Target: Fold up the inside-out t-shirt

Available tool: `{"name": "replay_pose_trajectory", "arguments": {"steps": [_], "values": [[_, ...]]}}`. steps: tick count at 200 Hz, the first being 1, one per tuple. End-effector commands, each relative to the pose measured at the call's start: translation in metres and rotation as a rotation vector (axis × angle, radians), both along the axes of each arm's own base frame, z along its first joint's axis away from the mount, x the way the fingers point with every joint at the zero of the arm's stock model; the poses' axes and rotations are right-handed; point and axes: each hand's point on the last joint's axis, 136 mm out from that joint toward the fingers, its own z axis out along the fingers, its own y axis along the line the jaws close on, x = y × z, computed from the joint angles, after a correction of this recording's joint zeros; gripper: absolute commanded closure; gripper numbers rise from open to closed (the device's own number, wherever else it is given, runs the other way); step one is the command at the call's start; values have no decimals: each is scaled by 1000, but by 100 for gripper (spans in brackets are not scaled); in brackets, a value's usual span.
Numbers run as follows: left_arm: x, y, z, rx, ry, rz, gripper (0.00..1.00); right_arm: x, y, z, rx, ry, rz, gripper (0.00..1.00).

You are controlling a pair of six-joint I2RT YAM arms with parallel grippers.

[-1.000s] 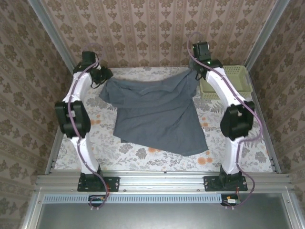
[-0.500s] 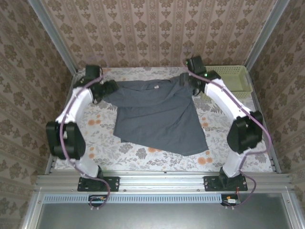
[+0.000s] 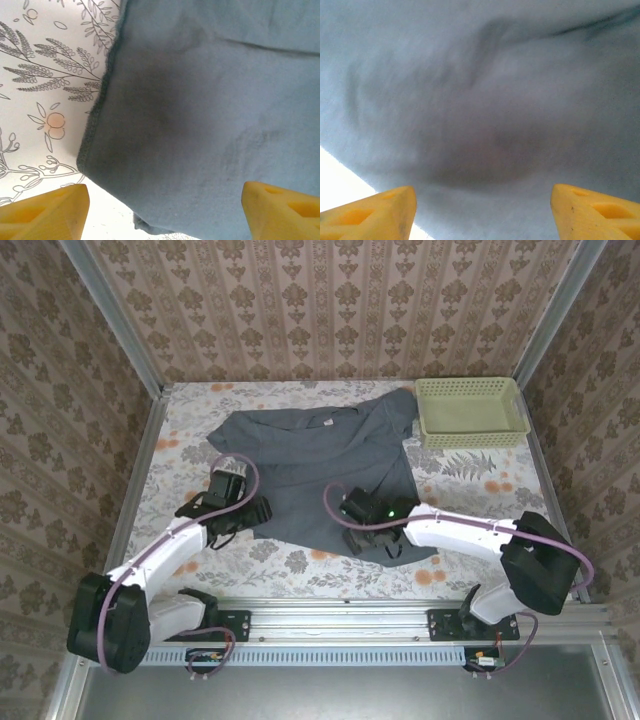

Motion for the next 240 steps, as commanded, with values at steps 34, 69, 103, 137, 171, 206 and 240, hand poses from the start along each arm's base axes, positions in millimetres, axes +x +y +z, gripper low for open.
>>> {"name": "replay_pose_trajectory", "arguments": {"steps": [34, 69, 103, 137, 171, 206, 240], "values": [[8, -5, 8, -15, -73, 2, 19, -17, 19, -14, 46, 4, -15, 29], [8, -5, 14, -13, -98, -13, 19, -15, 22, -25, 26, 33, -33, 50], [6, -4, 11, -6, -95, -22, 18, -20, 24, -33, 22, 64, -28, 64], [6, -7, 9, -18, -87, -31, 18, -18, 24, -31, 22, 56, -36, 87], [6, -11, 8, -25, -79, -47, 18, -16, 18, -23, 0, 34, -41, 100], [4, -17, 5, -26, -72, -74, 18, -13, 11, -6, 10, -5, -62, 100], [1, -30, 11, -11, -97, -133, 17, -4, -2, 18, 59, -45, -146, 100]]}}
